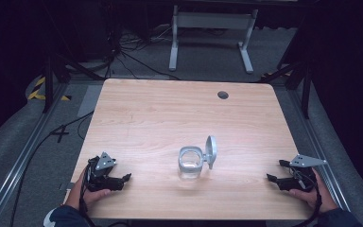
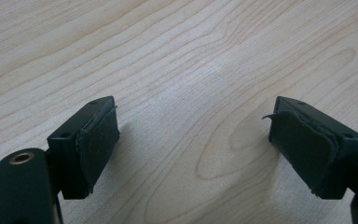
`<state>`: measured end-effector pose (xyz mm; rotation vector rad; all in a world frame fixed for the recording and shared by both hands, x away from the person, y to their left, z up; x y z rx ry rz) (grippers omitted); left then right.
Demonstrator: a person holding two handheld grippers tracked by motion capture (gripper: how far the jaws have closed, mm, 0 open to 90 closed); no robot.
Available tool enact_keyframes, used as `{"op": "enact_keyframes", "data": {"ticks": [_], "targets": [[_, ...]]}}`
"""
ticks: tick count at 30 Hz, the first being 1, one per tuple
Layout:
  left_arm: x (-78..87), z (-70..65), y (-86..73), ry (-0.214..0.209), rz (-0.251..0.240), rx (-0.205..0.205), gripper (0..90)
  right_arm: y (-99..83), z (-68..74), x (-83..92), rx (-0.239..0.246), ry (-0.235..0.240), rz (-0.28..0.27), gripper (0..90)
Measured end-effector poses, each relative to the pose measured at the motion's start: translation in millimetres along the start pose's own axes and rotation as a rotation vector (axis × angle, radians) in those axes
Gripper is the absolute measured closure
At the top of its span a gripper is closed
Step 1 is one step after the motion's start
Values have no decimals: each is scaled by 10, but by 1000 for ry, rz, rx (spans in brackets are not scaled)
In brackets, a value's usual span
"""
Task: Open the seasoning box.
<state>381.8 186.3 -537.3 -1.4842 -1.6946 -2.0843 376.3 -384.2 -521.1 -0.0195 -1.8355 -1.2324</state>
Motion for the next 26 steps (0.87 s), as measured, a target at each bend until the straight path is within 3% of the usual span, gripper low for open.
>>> {"op": "enact_keyframes", "data": {"ticks": [23,24,26], "targets": [[3,11,1,7,7,-4,149,-1,-2,0,1,0,1,157],[-2,-11,-6,1,7,20,150,-1,-2,0,0,-1,1,156],[0,-3,-5,6,11,14,146,-1,-1,1,-2,1,1,156]]}}
Point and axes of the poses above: each handheld gripper's, and its own axes: x roughly backward along the jaws, y roughly out of its top, z roughly to its left, the point moved 8 cm from there along -x, roughly forward along the jaws, and after that the axes turned 5 degrees about x, right-handed, at the moved point
